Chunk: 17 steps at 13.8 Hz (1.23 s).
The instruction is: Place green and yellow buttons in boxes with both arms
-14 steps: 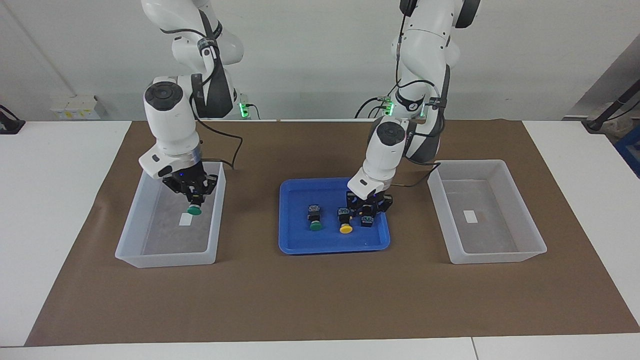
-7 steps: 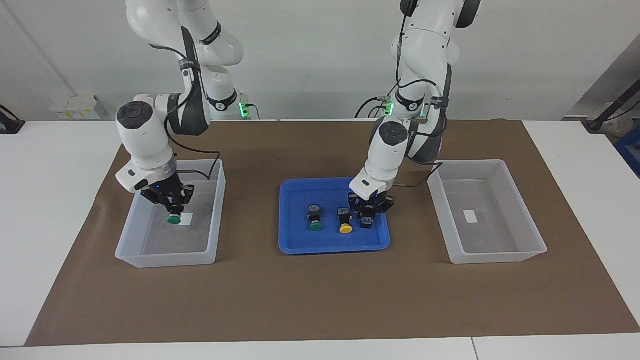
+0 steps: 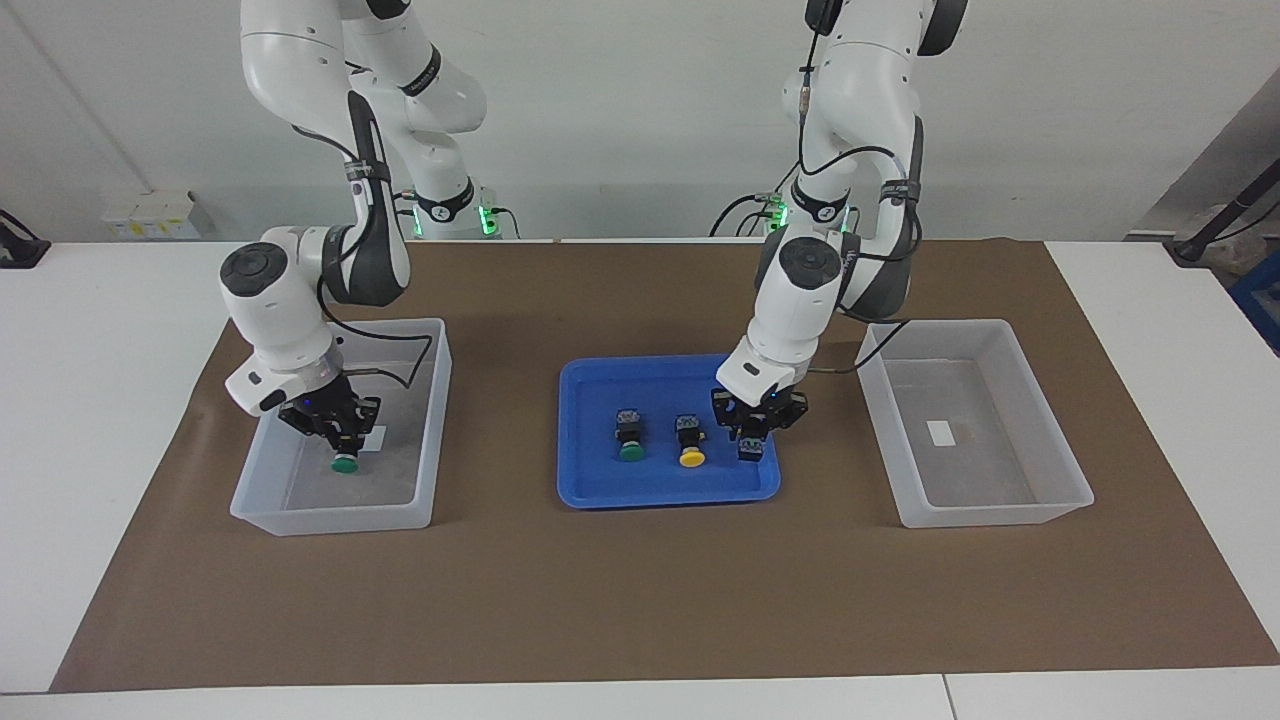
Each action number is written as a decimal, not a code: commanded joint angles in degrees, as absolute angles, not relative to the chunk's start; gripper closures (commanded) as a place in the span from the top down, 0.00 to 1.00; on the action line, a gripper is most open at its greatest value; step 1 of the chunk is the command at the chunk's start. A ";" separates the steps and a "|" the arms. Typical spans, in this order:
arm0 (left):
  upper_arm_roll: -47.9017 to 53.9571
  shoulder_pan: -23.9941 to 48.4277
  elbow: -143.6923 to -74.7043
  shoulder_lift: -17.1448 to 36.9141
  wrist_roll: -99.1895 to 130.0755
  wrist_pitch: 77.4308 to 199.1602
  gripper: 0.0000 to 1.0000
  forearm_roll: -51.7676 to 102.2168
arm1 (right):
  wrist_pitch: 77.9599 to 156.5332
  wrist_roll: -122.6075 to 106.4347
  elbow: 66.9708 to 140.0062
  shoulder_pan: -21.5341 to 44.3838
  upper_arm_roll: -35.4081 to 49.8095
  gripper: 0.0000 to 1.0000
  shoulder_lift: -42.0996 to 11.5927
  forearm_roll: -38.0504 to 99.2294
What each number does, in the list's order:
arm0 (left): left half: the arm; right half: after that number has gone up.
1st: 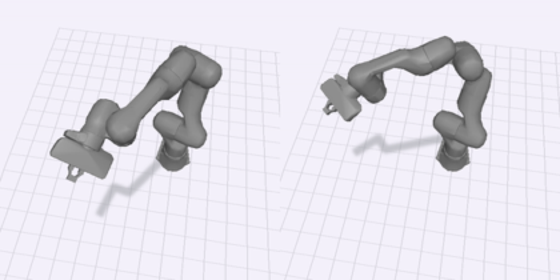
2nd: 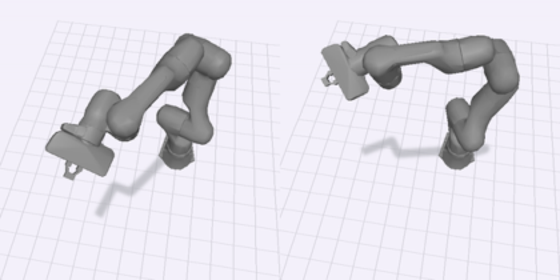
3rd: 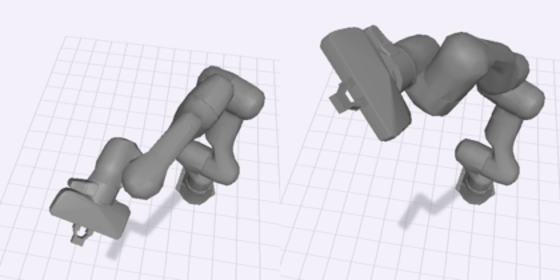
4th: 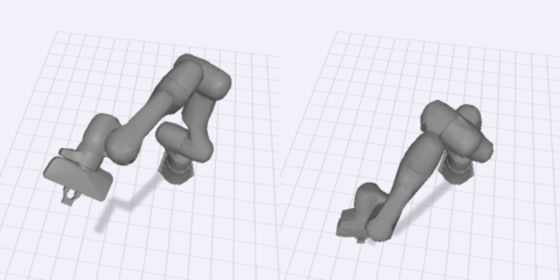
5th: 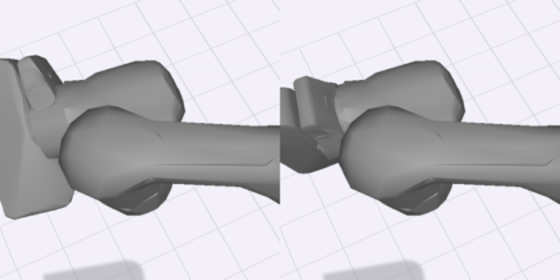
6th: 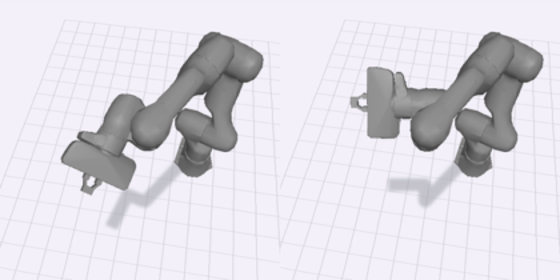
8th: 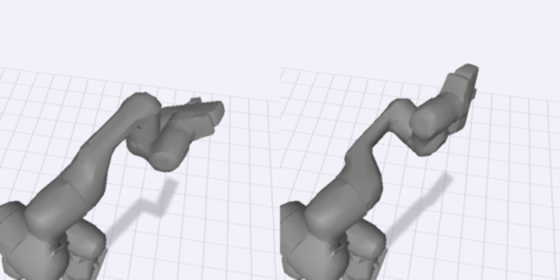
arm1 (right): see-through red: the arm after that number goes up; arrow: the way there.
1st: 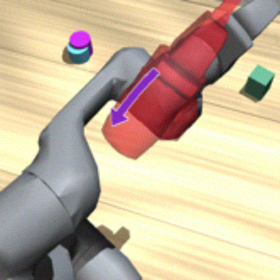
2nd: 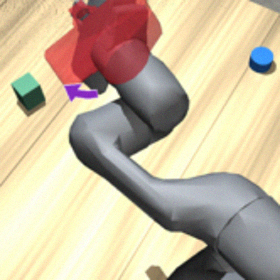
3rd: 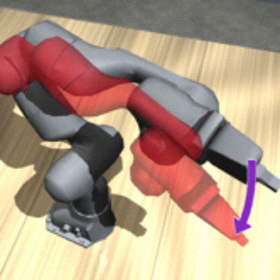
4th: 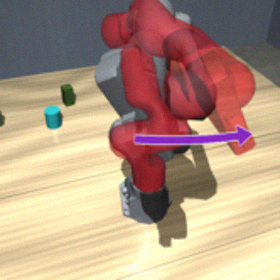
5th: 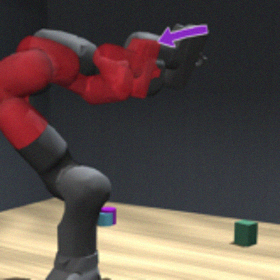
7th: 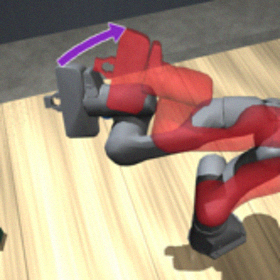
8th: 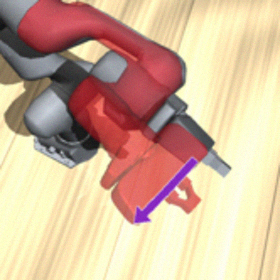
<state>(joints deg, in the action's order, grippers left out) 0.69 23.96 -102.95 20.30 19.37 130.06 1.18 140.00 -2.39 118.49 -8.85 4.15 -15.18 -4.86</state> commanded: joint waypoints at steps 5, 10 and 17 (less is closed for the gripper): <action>0.97 14.34 -88.61 19.95 13.29 112.43 0.00 1.41 | 140.63 -3.87 118.04 -10.02 4.75 1.00 -15.56 -3.60; 0.44 7.92 -87.72 19.34 10.47 109.16 0.00 0.88 | 131.61 -0.62 115.06 -8.70 4.92 1.00 -9.86 -3.60; 0.09 1.85 -92.45 17.32 2.92 109.95 0.00 0.70 | 124.10 7.64 107.32 3.15 5.36 1.00 -9.05 -3.60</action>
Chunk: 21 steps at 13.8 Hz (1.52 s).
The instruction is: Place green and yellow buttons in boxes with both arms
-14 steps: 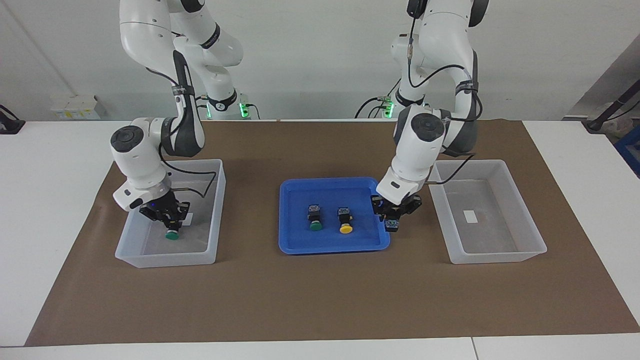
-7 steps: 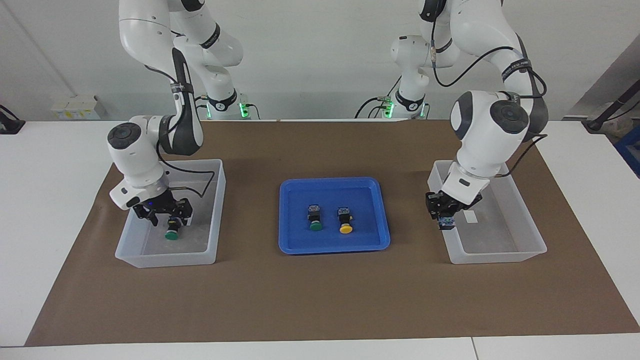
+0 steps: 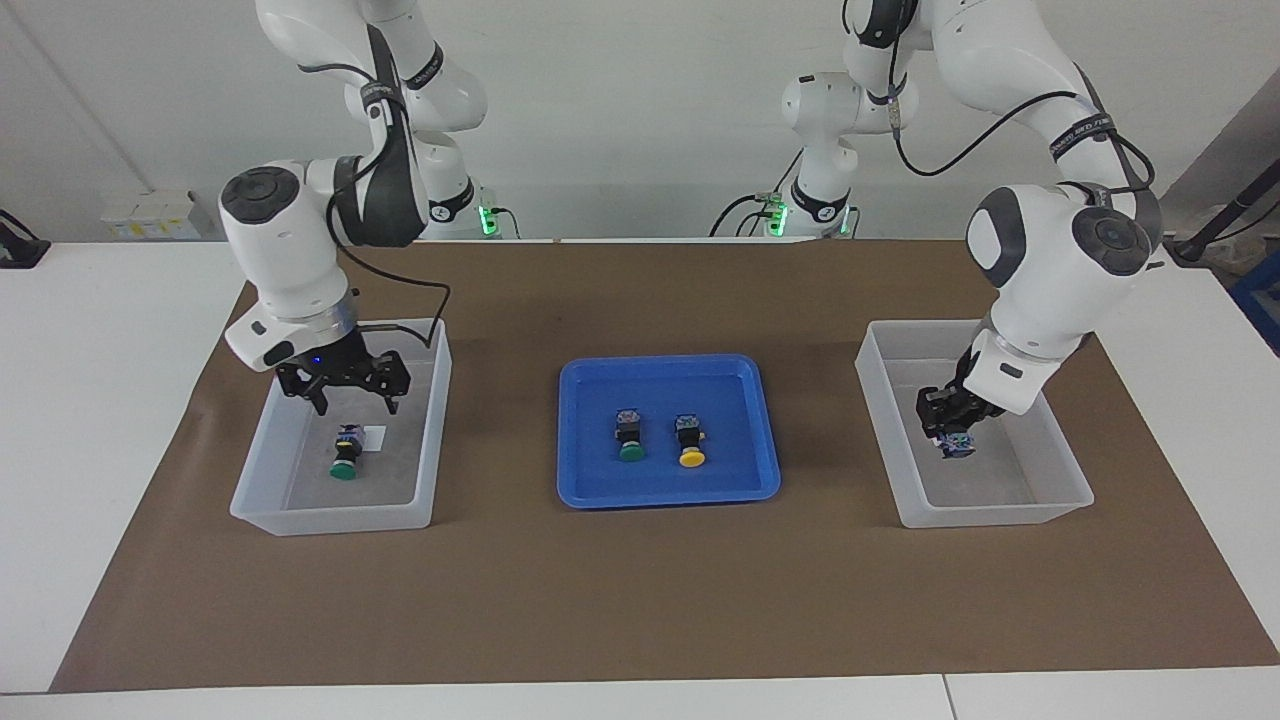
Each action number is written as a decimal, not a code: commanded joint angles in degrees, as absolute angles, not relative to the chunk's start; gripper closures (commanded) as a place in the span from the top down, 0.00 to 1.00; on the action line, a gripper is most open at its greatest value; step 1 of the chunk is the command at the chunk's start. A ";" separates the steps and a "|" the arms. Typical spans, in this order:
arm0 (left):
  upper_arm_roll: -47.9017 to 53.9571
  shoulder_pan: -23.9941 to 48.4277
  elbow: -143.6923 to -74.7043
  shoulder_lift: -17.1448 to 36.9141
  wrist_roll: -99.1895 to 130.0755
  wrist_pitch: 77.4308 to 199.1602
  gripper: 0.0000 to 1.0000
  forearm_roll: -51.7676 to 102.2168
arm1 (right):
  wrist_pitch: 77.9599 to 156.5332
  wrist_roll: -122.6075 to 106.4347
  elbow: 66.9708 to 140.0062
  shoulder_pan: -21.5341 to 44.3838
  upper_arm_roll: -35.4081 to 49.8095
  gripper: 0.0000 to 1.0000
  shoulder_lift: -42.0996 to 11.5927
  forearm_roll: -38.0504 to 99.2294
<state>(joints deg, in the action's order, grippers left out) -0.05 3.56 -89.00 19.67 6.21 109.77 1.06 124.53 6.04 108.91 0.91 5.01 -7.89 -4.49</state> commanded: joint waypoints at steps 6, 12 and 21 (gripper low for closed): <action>0.09 0.09 -108.44 13.01 0.35 125.13 0.00 0.70 | 127.78 14.58 106.96 13.69 5.63 1.00 -11.42 -2.11; 0.09 -0.62 -113.20 13.01 0.44 130.25 0.25 0.70 | 135.60 19.15 107.05 19.85 5.62 1.00 -15.37 -2.99; 0.09 1.22 -106.47 13.80 0.79 122.82 0.83 0.53 | 142.20 26.52 106.18 23.81 5.62 1.00 -20.99 -5.97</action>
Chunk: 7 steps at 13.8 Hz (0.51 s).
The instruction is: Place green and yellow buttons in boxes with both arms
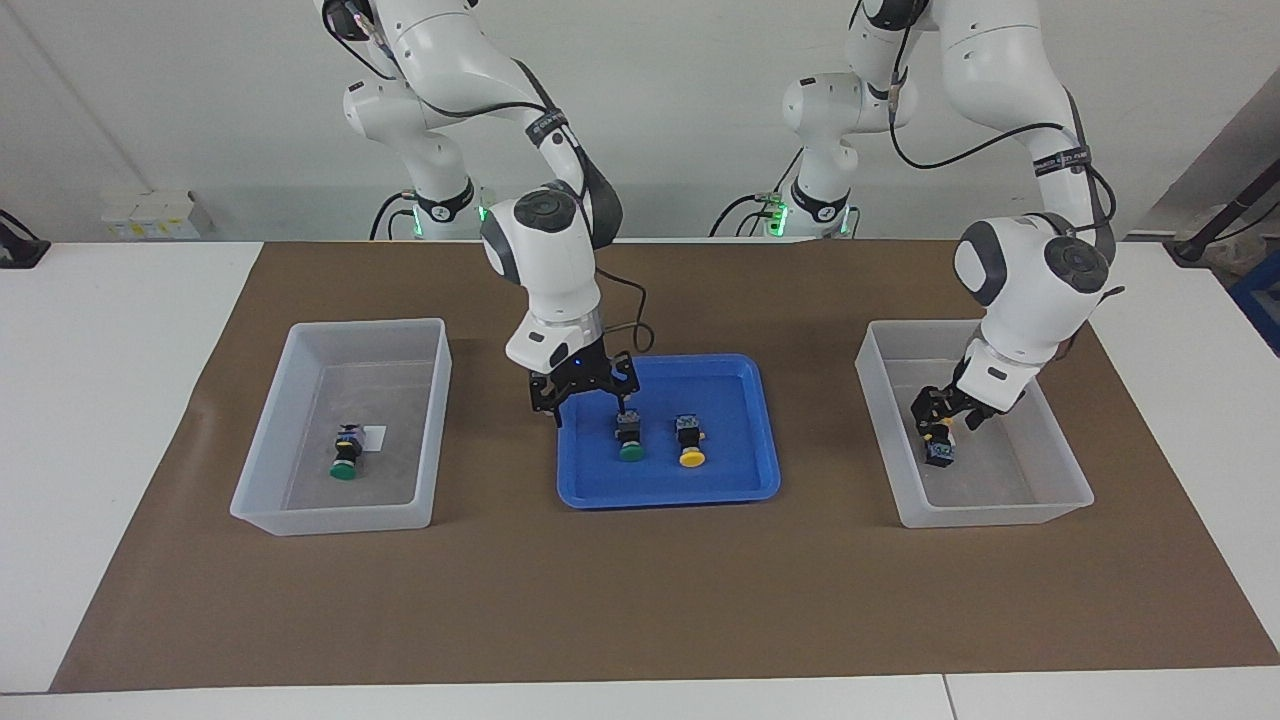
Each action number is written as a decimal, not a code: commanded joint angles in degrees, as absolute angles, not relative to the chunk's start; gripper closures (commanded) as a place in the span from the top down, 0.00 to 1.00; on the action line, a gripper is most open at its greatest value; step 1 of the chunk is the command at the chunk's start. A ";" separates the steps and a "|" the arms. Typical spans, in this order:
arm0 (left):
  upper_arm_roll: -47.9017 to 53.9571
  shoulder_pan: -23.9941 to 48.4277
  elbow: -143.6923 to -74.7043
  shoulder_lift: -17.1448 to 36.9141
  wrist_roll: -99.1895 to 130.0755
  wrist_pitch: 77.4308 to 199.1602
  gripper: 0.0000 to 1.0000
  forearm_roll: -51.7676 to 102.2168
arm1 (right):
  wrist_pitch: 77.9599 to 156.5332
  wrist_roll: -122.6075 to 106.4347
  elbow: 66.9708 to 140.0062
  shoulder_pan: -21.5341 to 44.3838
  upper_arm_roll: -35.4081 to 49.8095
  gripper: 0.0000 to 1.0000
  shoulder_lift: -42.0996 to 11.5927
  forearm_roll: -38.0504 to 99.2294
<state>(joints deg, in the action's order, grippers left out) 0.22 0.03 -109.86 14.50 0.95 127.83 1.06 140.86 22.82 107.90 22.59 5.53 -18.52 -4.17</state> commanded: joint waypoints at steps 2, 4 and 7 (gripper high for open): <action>0.09 3.51 -102.76 13.80 1.75 118.32 0.80 0.53 | 144.13 27.68 105.47 24.52 5.54 1.00 -23.37 -6.76; 0.09 6.14 -100.90 13.80 5.25 116.55 0.80 0.53 | 145.10 28.39 105.21 24.78 5.54 1.00 -24.78 -6.94; 0.44 12.81 -100.46 13.71 16.04 116.98 0.79 0.62 | 144.85 30.05 105.64 25.75 5.54 1.00 -25.14 -8.25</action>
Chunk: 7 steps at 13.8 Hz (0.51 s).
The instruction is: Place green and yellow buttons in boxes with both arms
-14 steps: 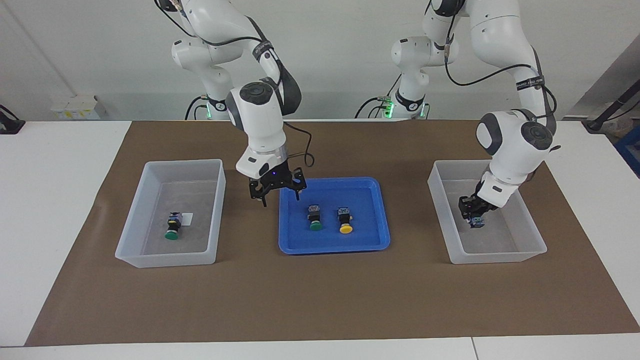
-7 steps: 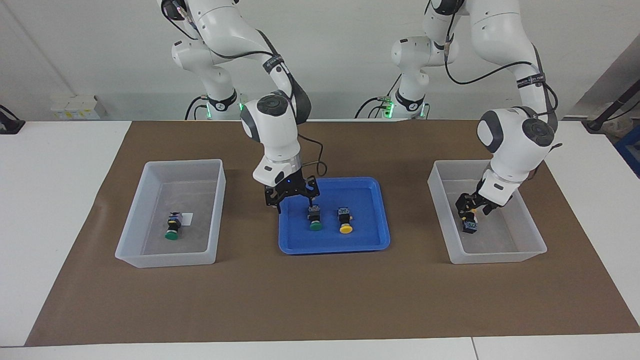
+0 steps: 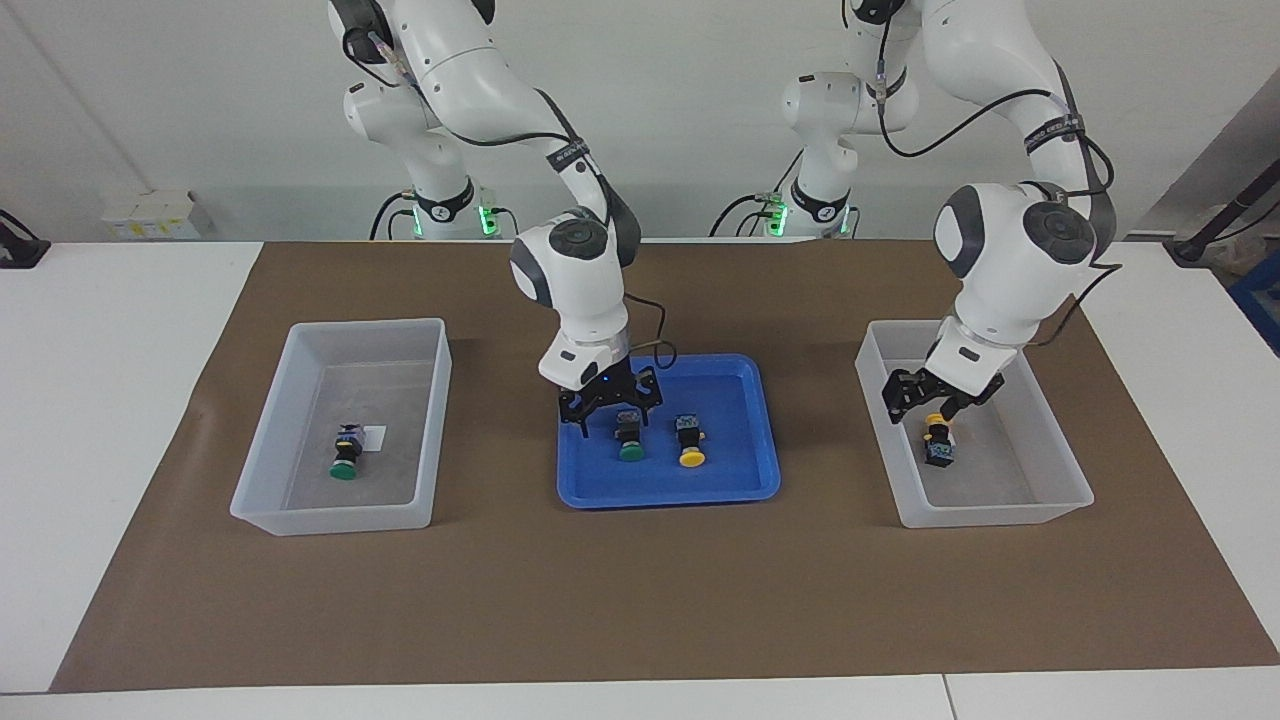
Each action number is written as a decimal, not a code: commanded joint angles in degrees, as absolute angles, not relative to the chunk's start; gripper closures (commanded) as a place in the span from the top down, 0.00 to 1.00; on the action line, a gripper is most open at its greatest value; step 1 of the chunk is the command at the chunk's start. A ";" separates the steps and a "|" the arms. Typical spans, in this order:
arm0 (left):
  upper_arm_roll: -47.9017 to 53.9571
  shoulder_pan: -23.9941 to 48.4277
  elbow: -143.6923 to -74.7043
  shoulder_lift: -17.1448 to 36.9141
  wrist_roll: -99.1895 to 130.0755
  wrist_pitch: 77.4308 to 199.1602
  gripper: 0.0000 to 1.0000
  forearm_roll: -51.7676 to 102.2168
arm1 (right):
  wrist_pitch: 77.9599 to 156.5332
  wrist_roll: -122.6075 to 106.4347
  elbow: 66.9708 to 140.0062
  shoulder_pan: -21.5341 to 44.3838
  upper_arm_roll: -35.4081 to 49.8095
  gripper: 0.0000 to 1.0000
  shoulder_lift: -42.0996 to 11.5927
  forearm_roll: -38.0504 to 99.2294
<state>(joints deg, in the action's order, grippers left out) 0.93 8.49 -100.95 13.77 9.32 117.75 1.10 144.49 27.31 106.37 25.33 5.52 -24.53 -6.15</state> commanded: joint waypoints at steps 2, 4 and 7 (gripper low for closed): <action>0.61 16.85 -100.90 13.71 23.96 118.21 0.77 0.96 | 144.58 30.50 106.61 26.01 5.54 1.00 -25.14 -9.05; 0.62 20.11 -102.21 13.62 27.93 121.62 0.75 1.32 | 144.67 30.67 106.52 26.72 5.54 1.00 -25.14 -9.14; 0.70 23.02 -105.02 13.97 31.89 127.42 0.71 1.58 | 144.93 31.29 106.35 27.33 5.54 1.00 -26.19 -10.28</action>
